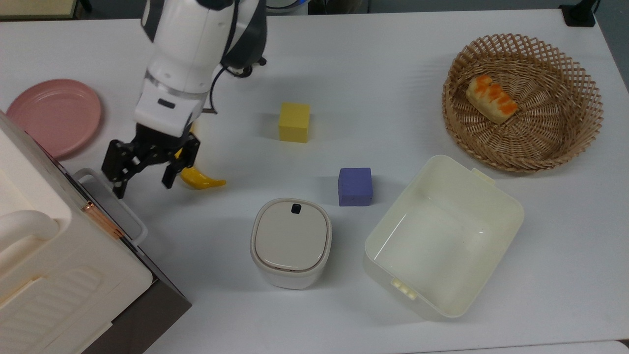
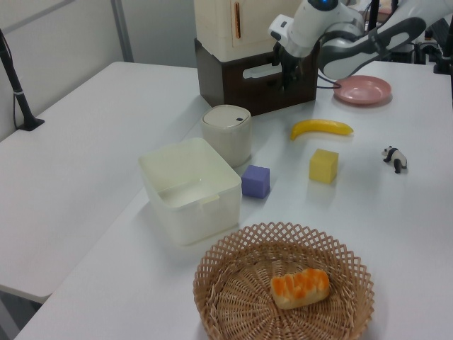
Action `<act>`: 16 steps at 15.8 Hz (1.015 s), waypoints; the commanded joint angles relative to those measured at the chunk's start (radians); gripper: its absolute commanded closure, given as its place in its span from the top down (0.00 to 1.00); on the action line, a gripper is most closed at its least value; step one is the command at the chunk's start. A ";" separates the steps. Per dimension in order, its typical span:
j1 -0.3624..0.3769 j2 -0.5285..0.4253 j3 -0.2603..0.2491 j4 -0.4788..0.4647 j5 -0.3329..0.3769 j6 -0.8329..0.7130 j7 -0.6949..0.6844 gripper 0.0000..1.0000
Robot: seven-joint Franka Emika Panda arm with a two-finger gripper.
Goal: Open the drawer
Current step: 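Move the open gripper toward the white handle of the brown drawer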
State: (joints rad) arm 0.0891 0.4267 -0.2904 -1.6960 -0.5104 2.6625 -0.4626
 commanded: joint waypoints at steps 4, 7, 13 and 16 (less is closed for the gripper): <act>-0.005 0.041 -0.061 0.009 -0.037 0.109 0.028 0.84; -0.005 0.043 -0.061 0.009 -0.052 0.109 0.027 0.63; -0.011 0.040 -0.061 0.009 -0.102 0.109 0.028 0.42; -0.011 0.038 -0.061 0.009 -0.102 0.109 0.030 0.39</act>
State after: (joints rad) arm 0.0788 0.4679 -0.3444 -1.6874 -0.5798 2.7563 -0.4615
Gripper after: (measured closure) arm 0.581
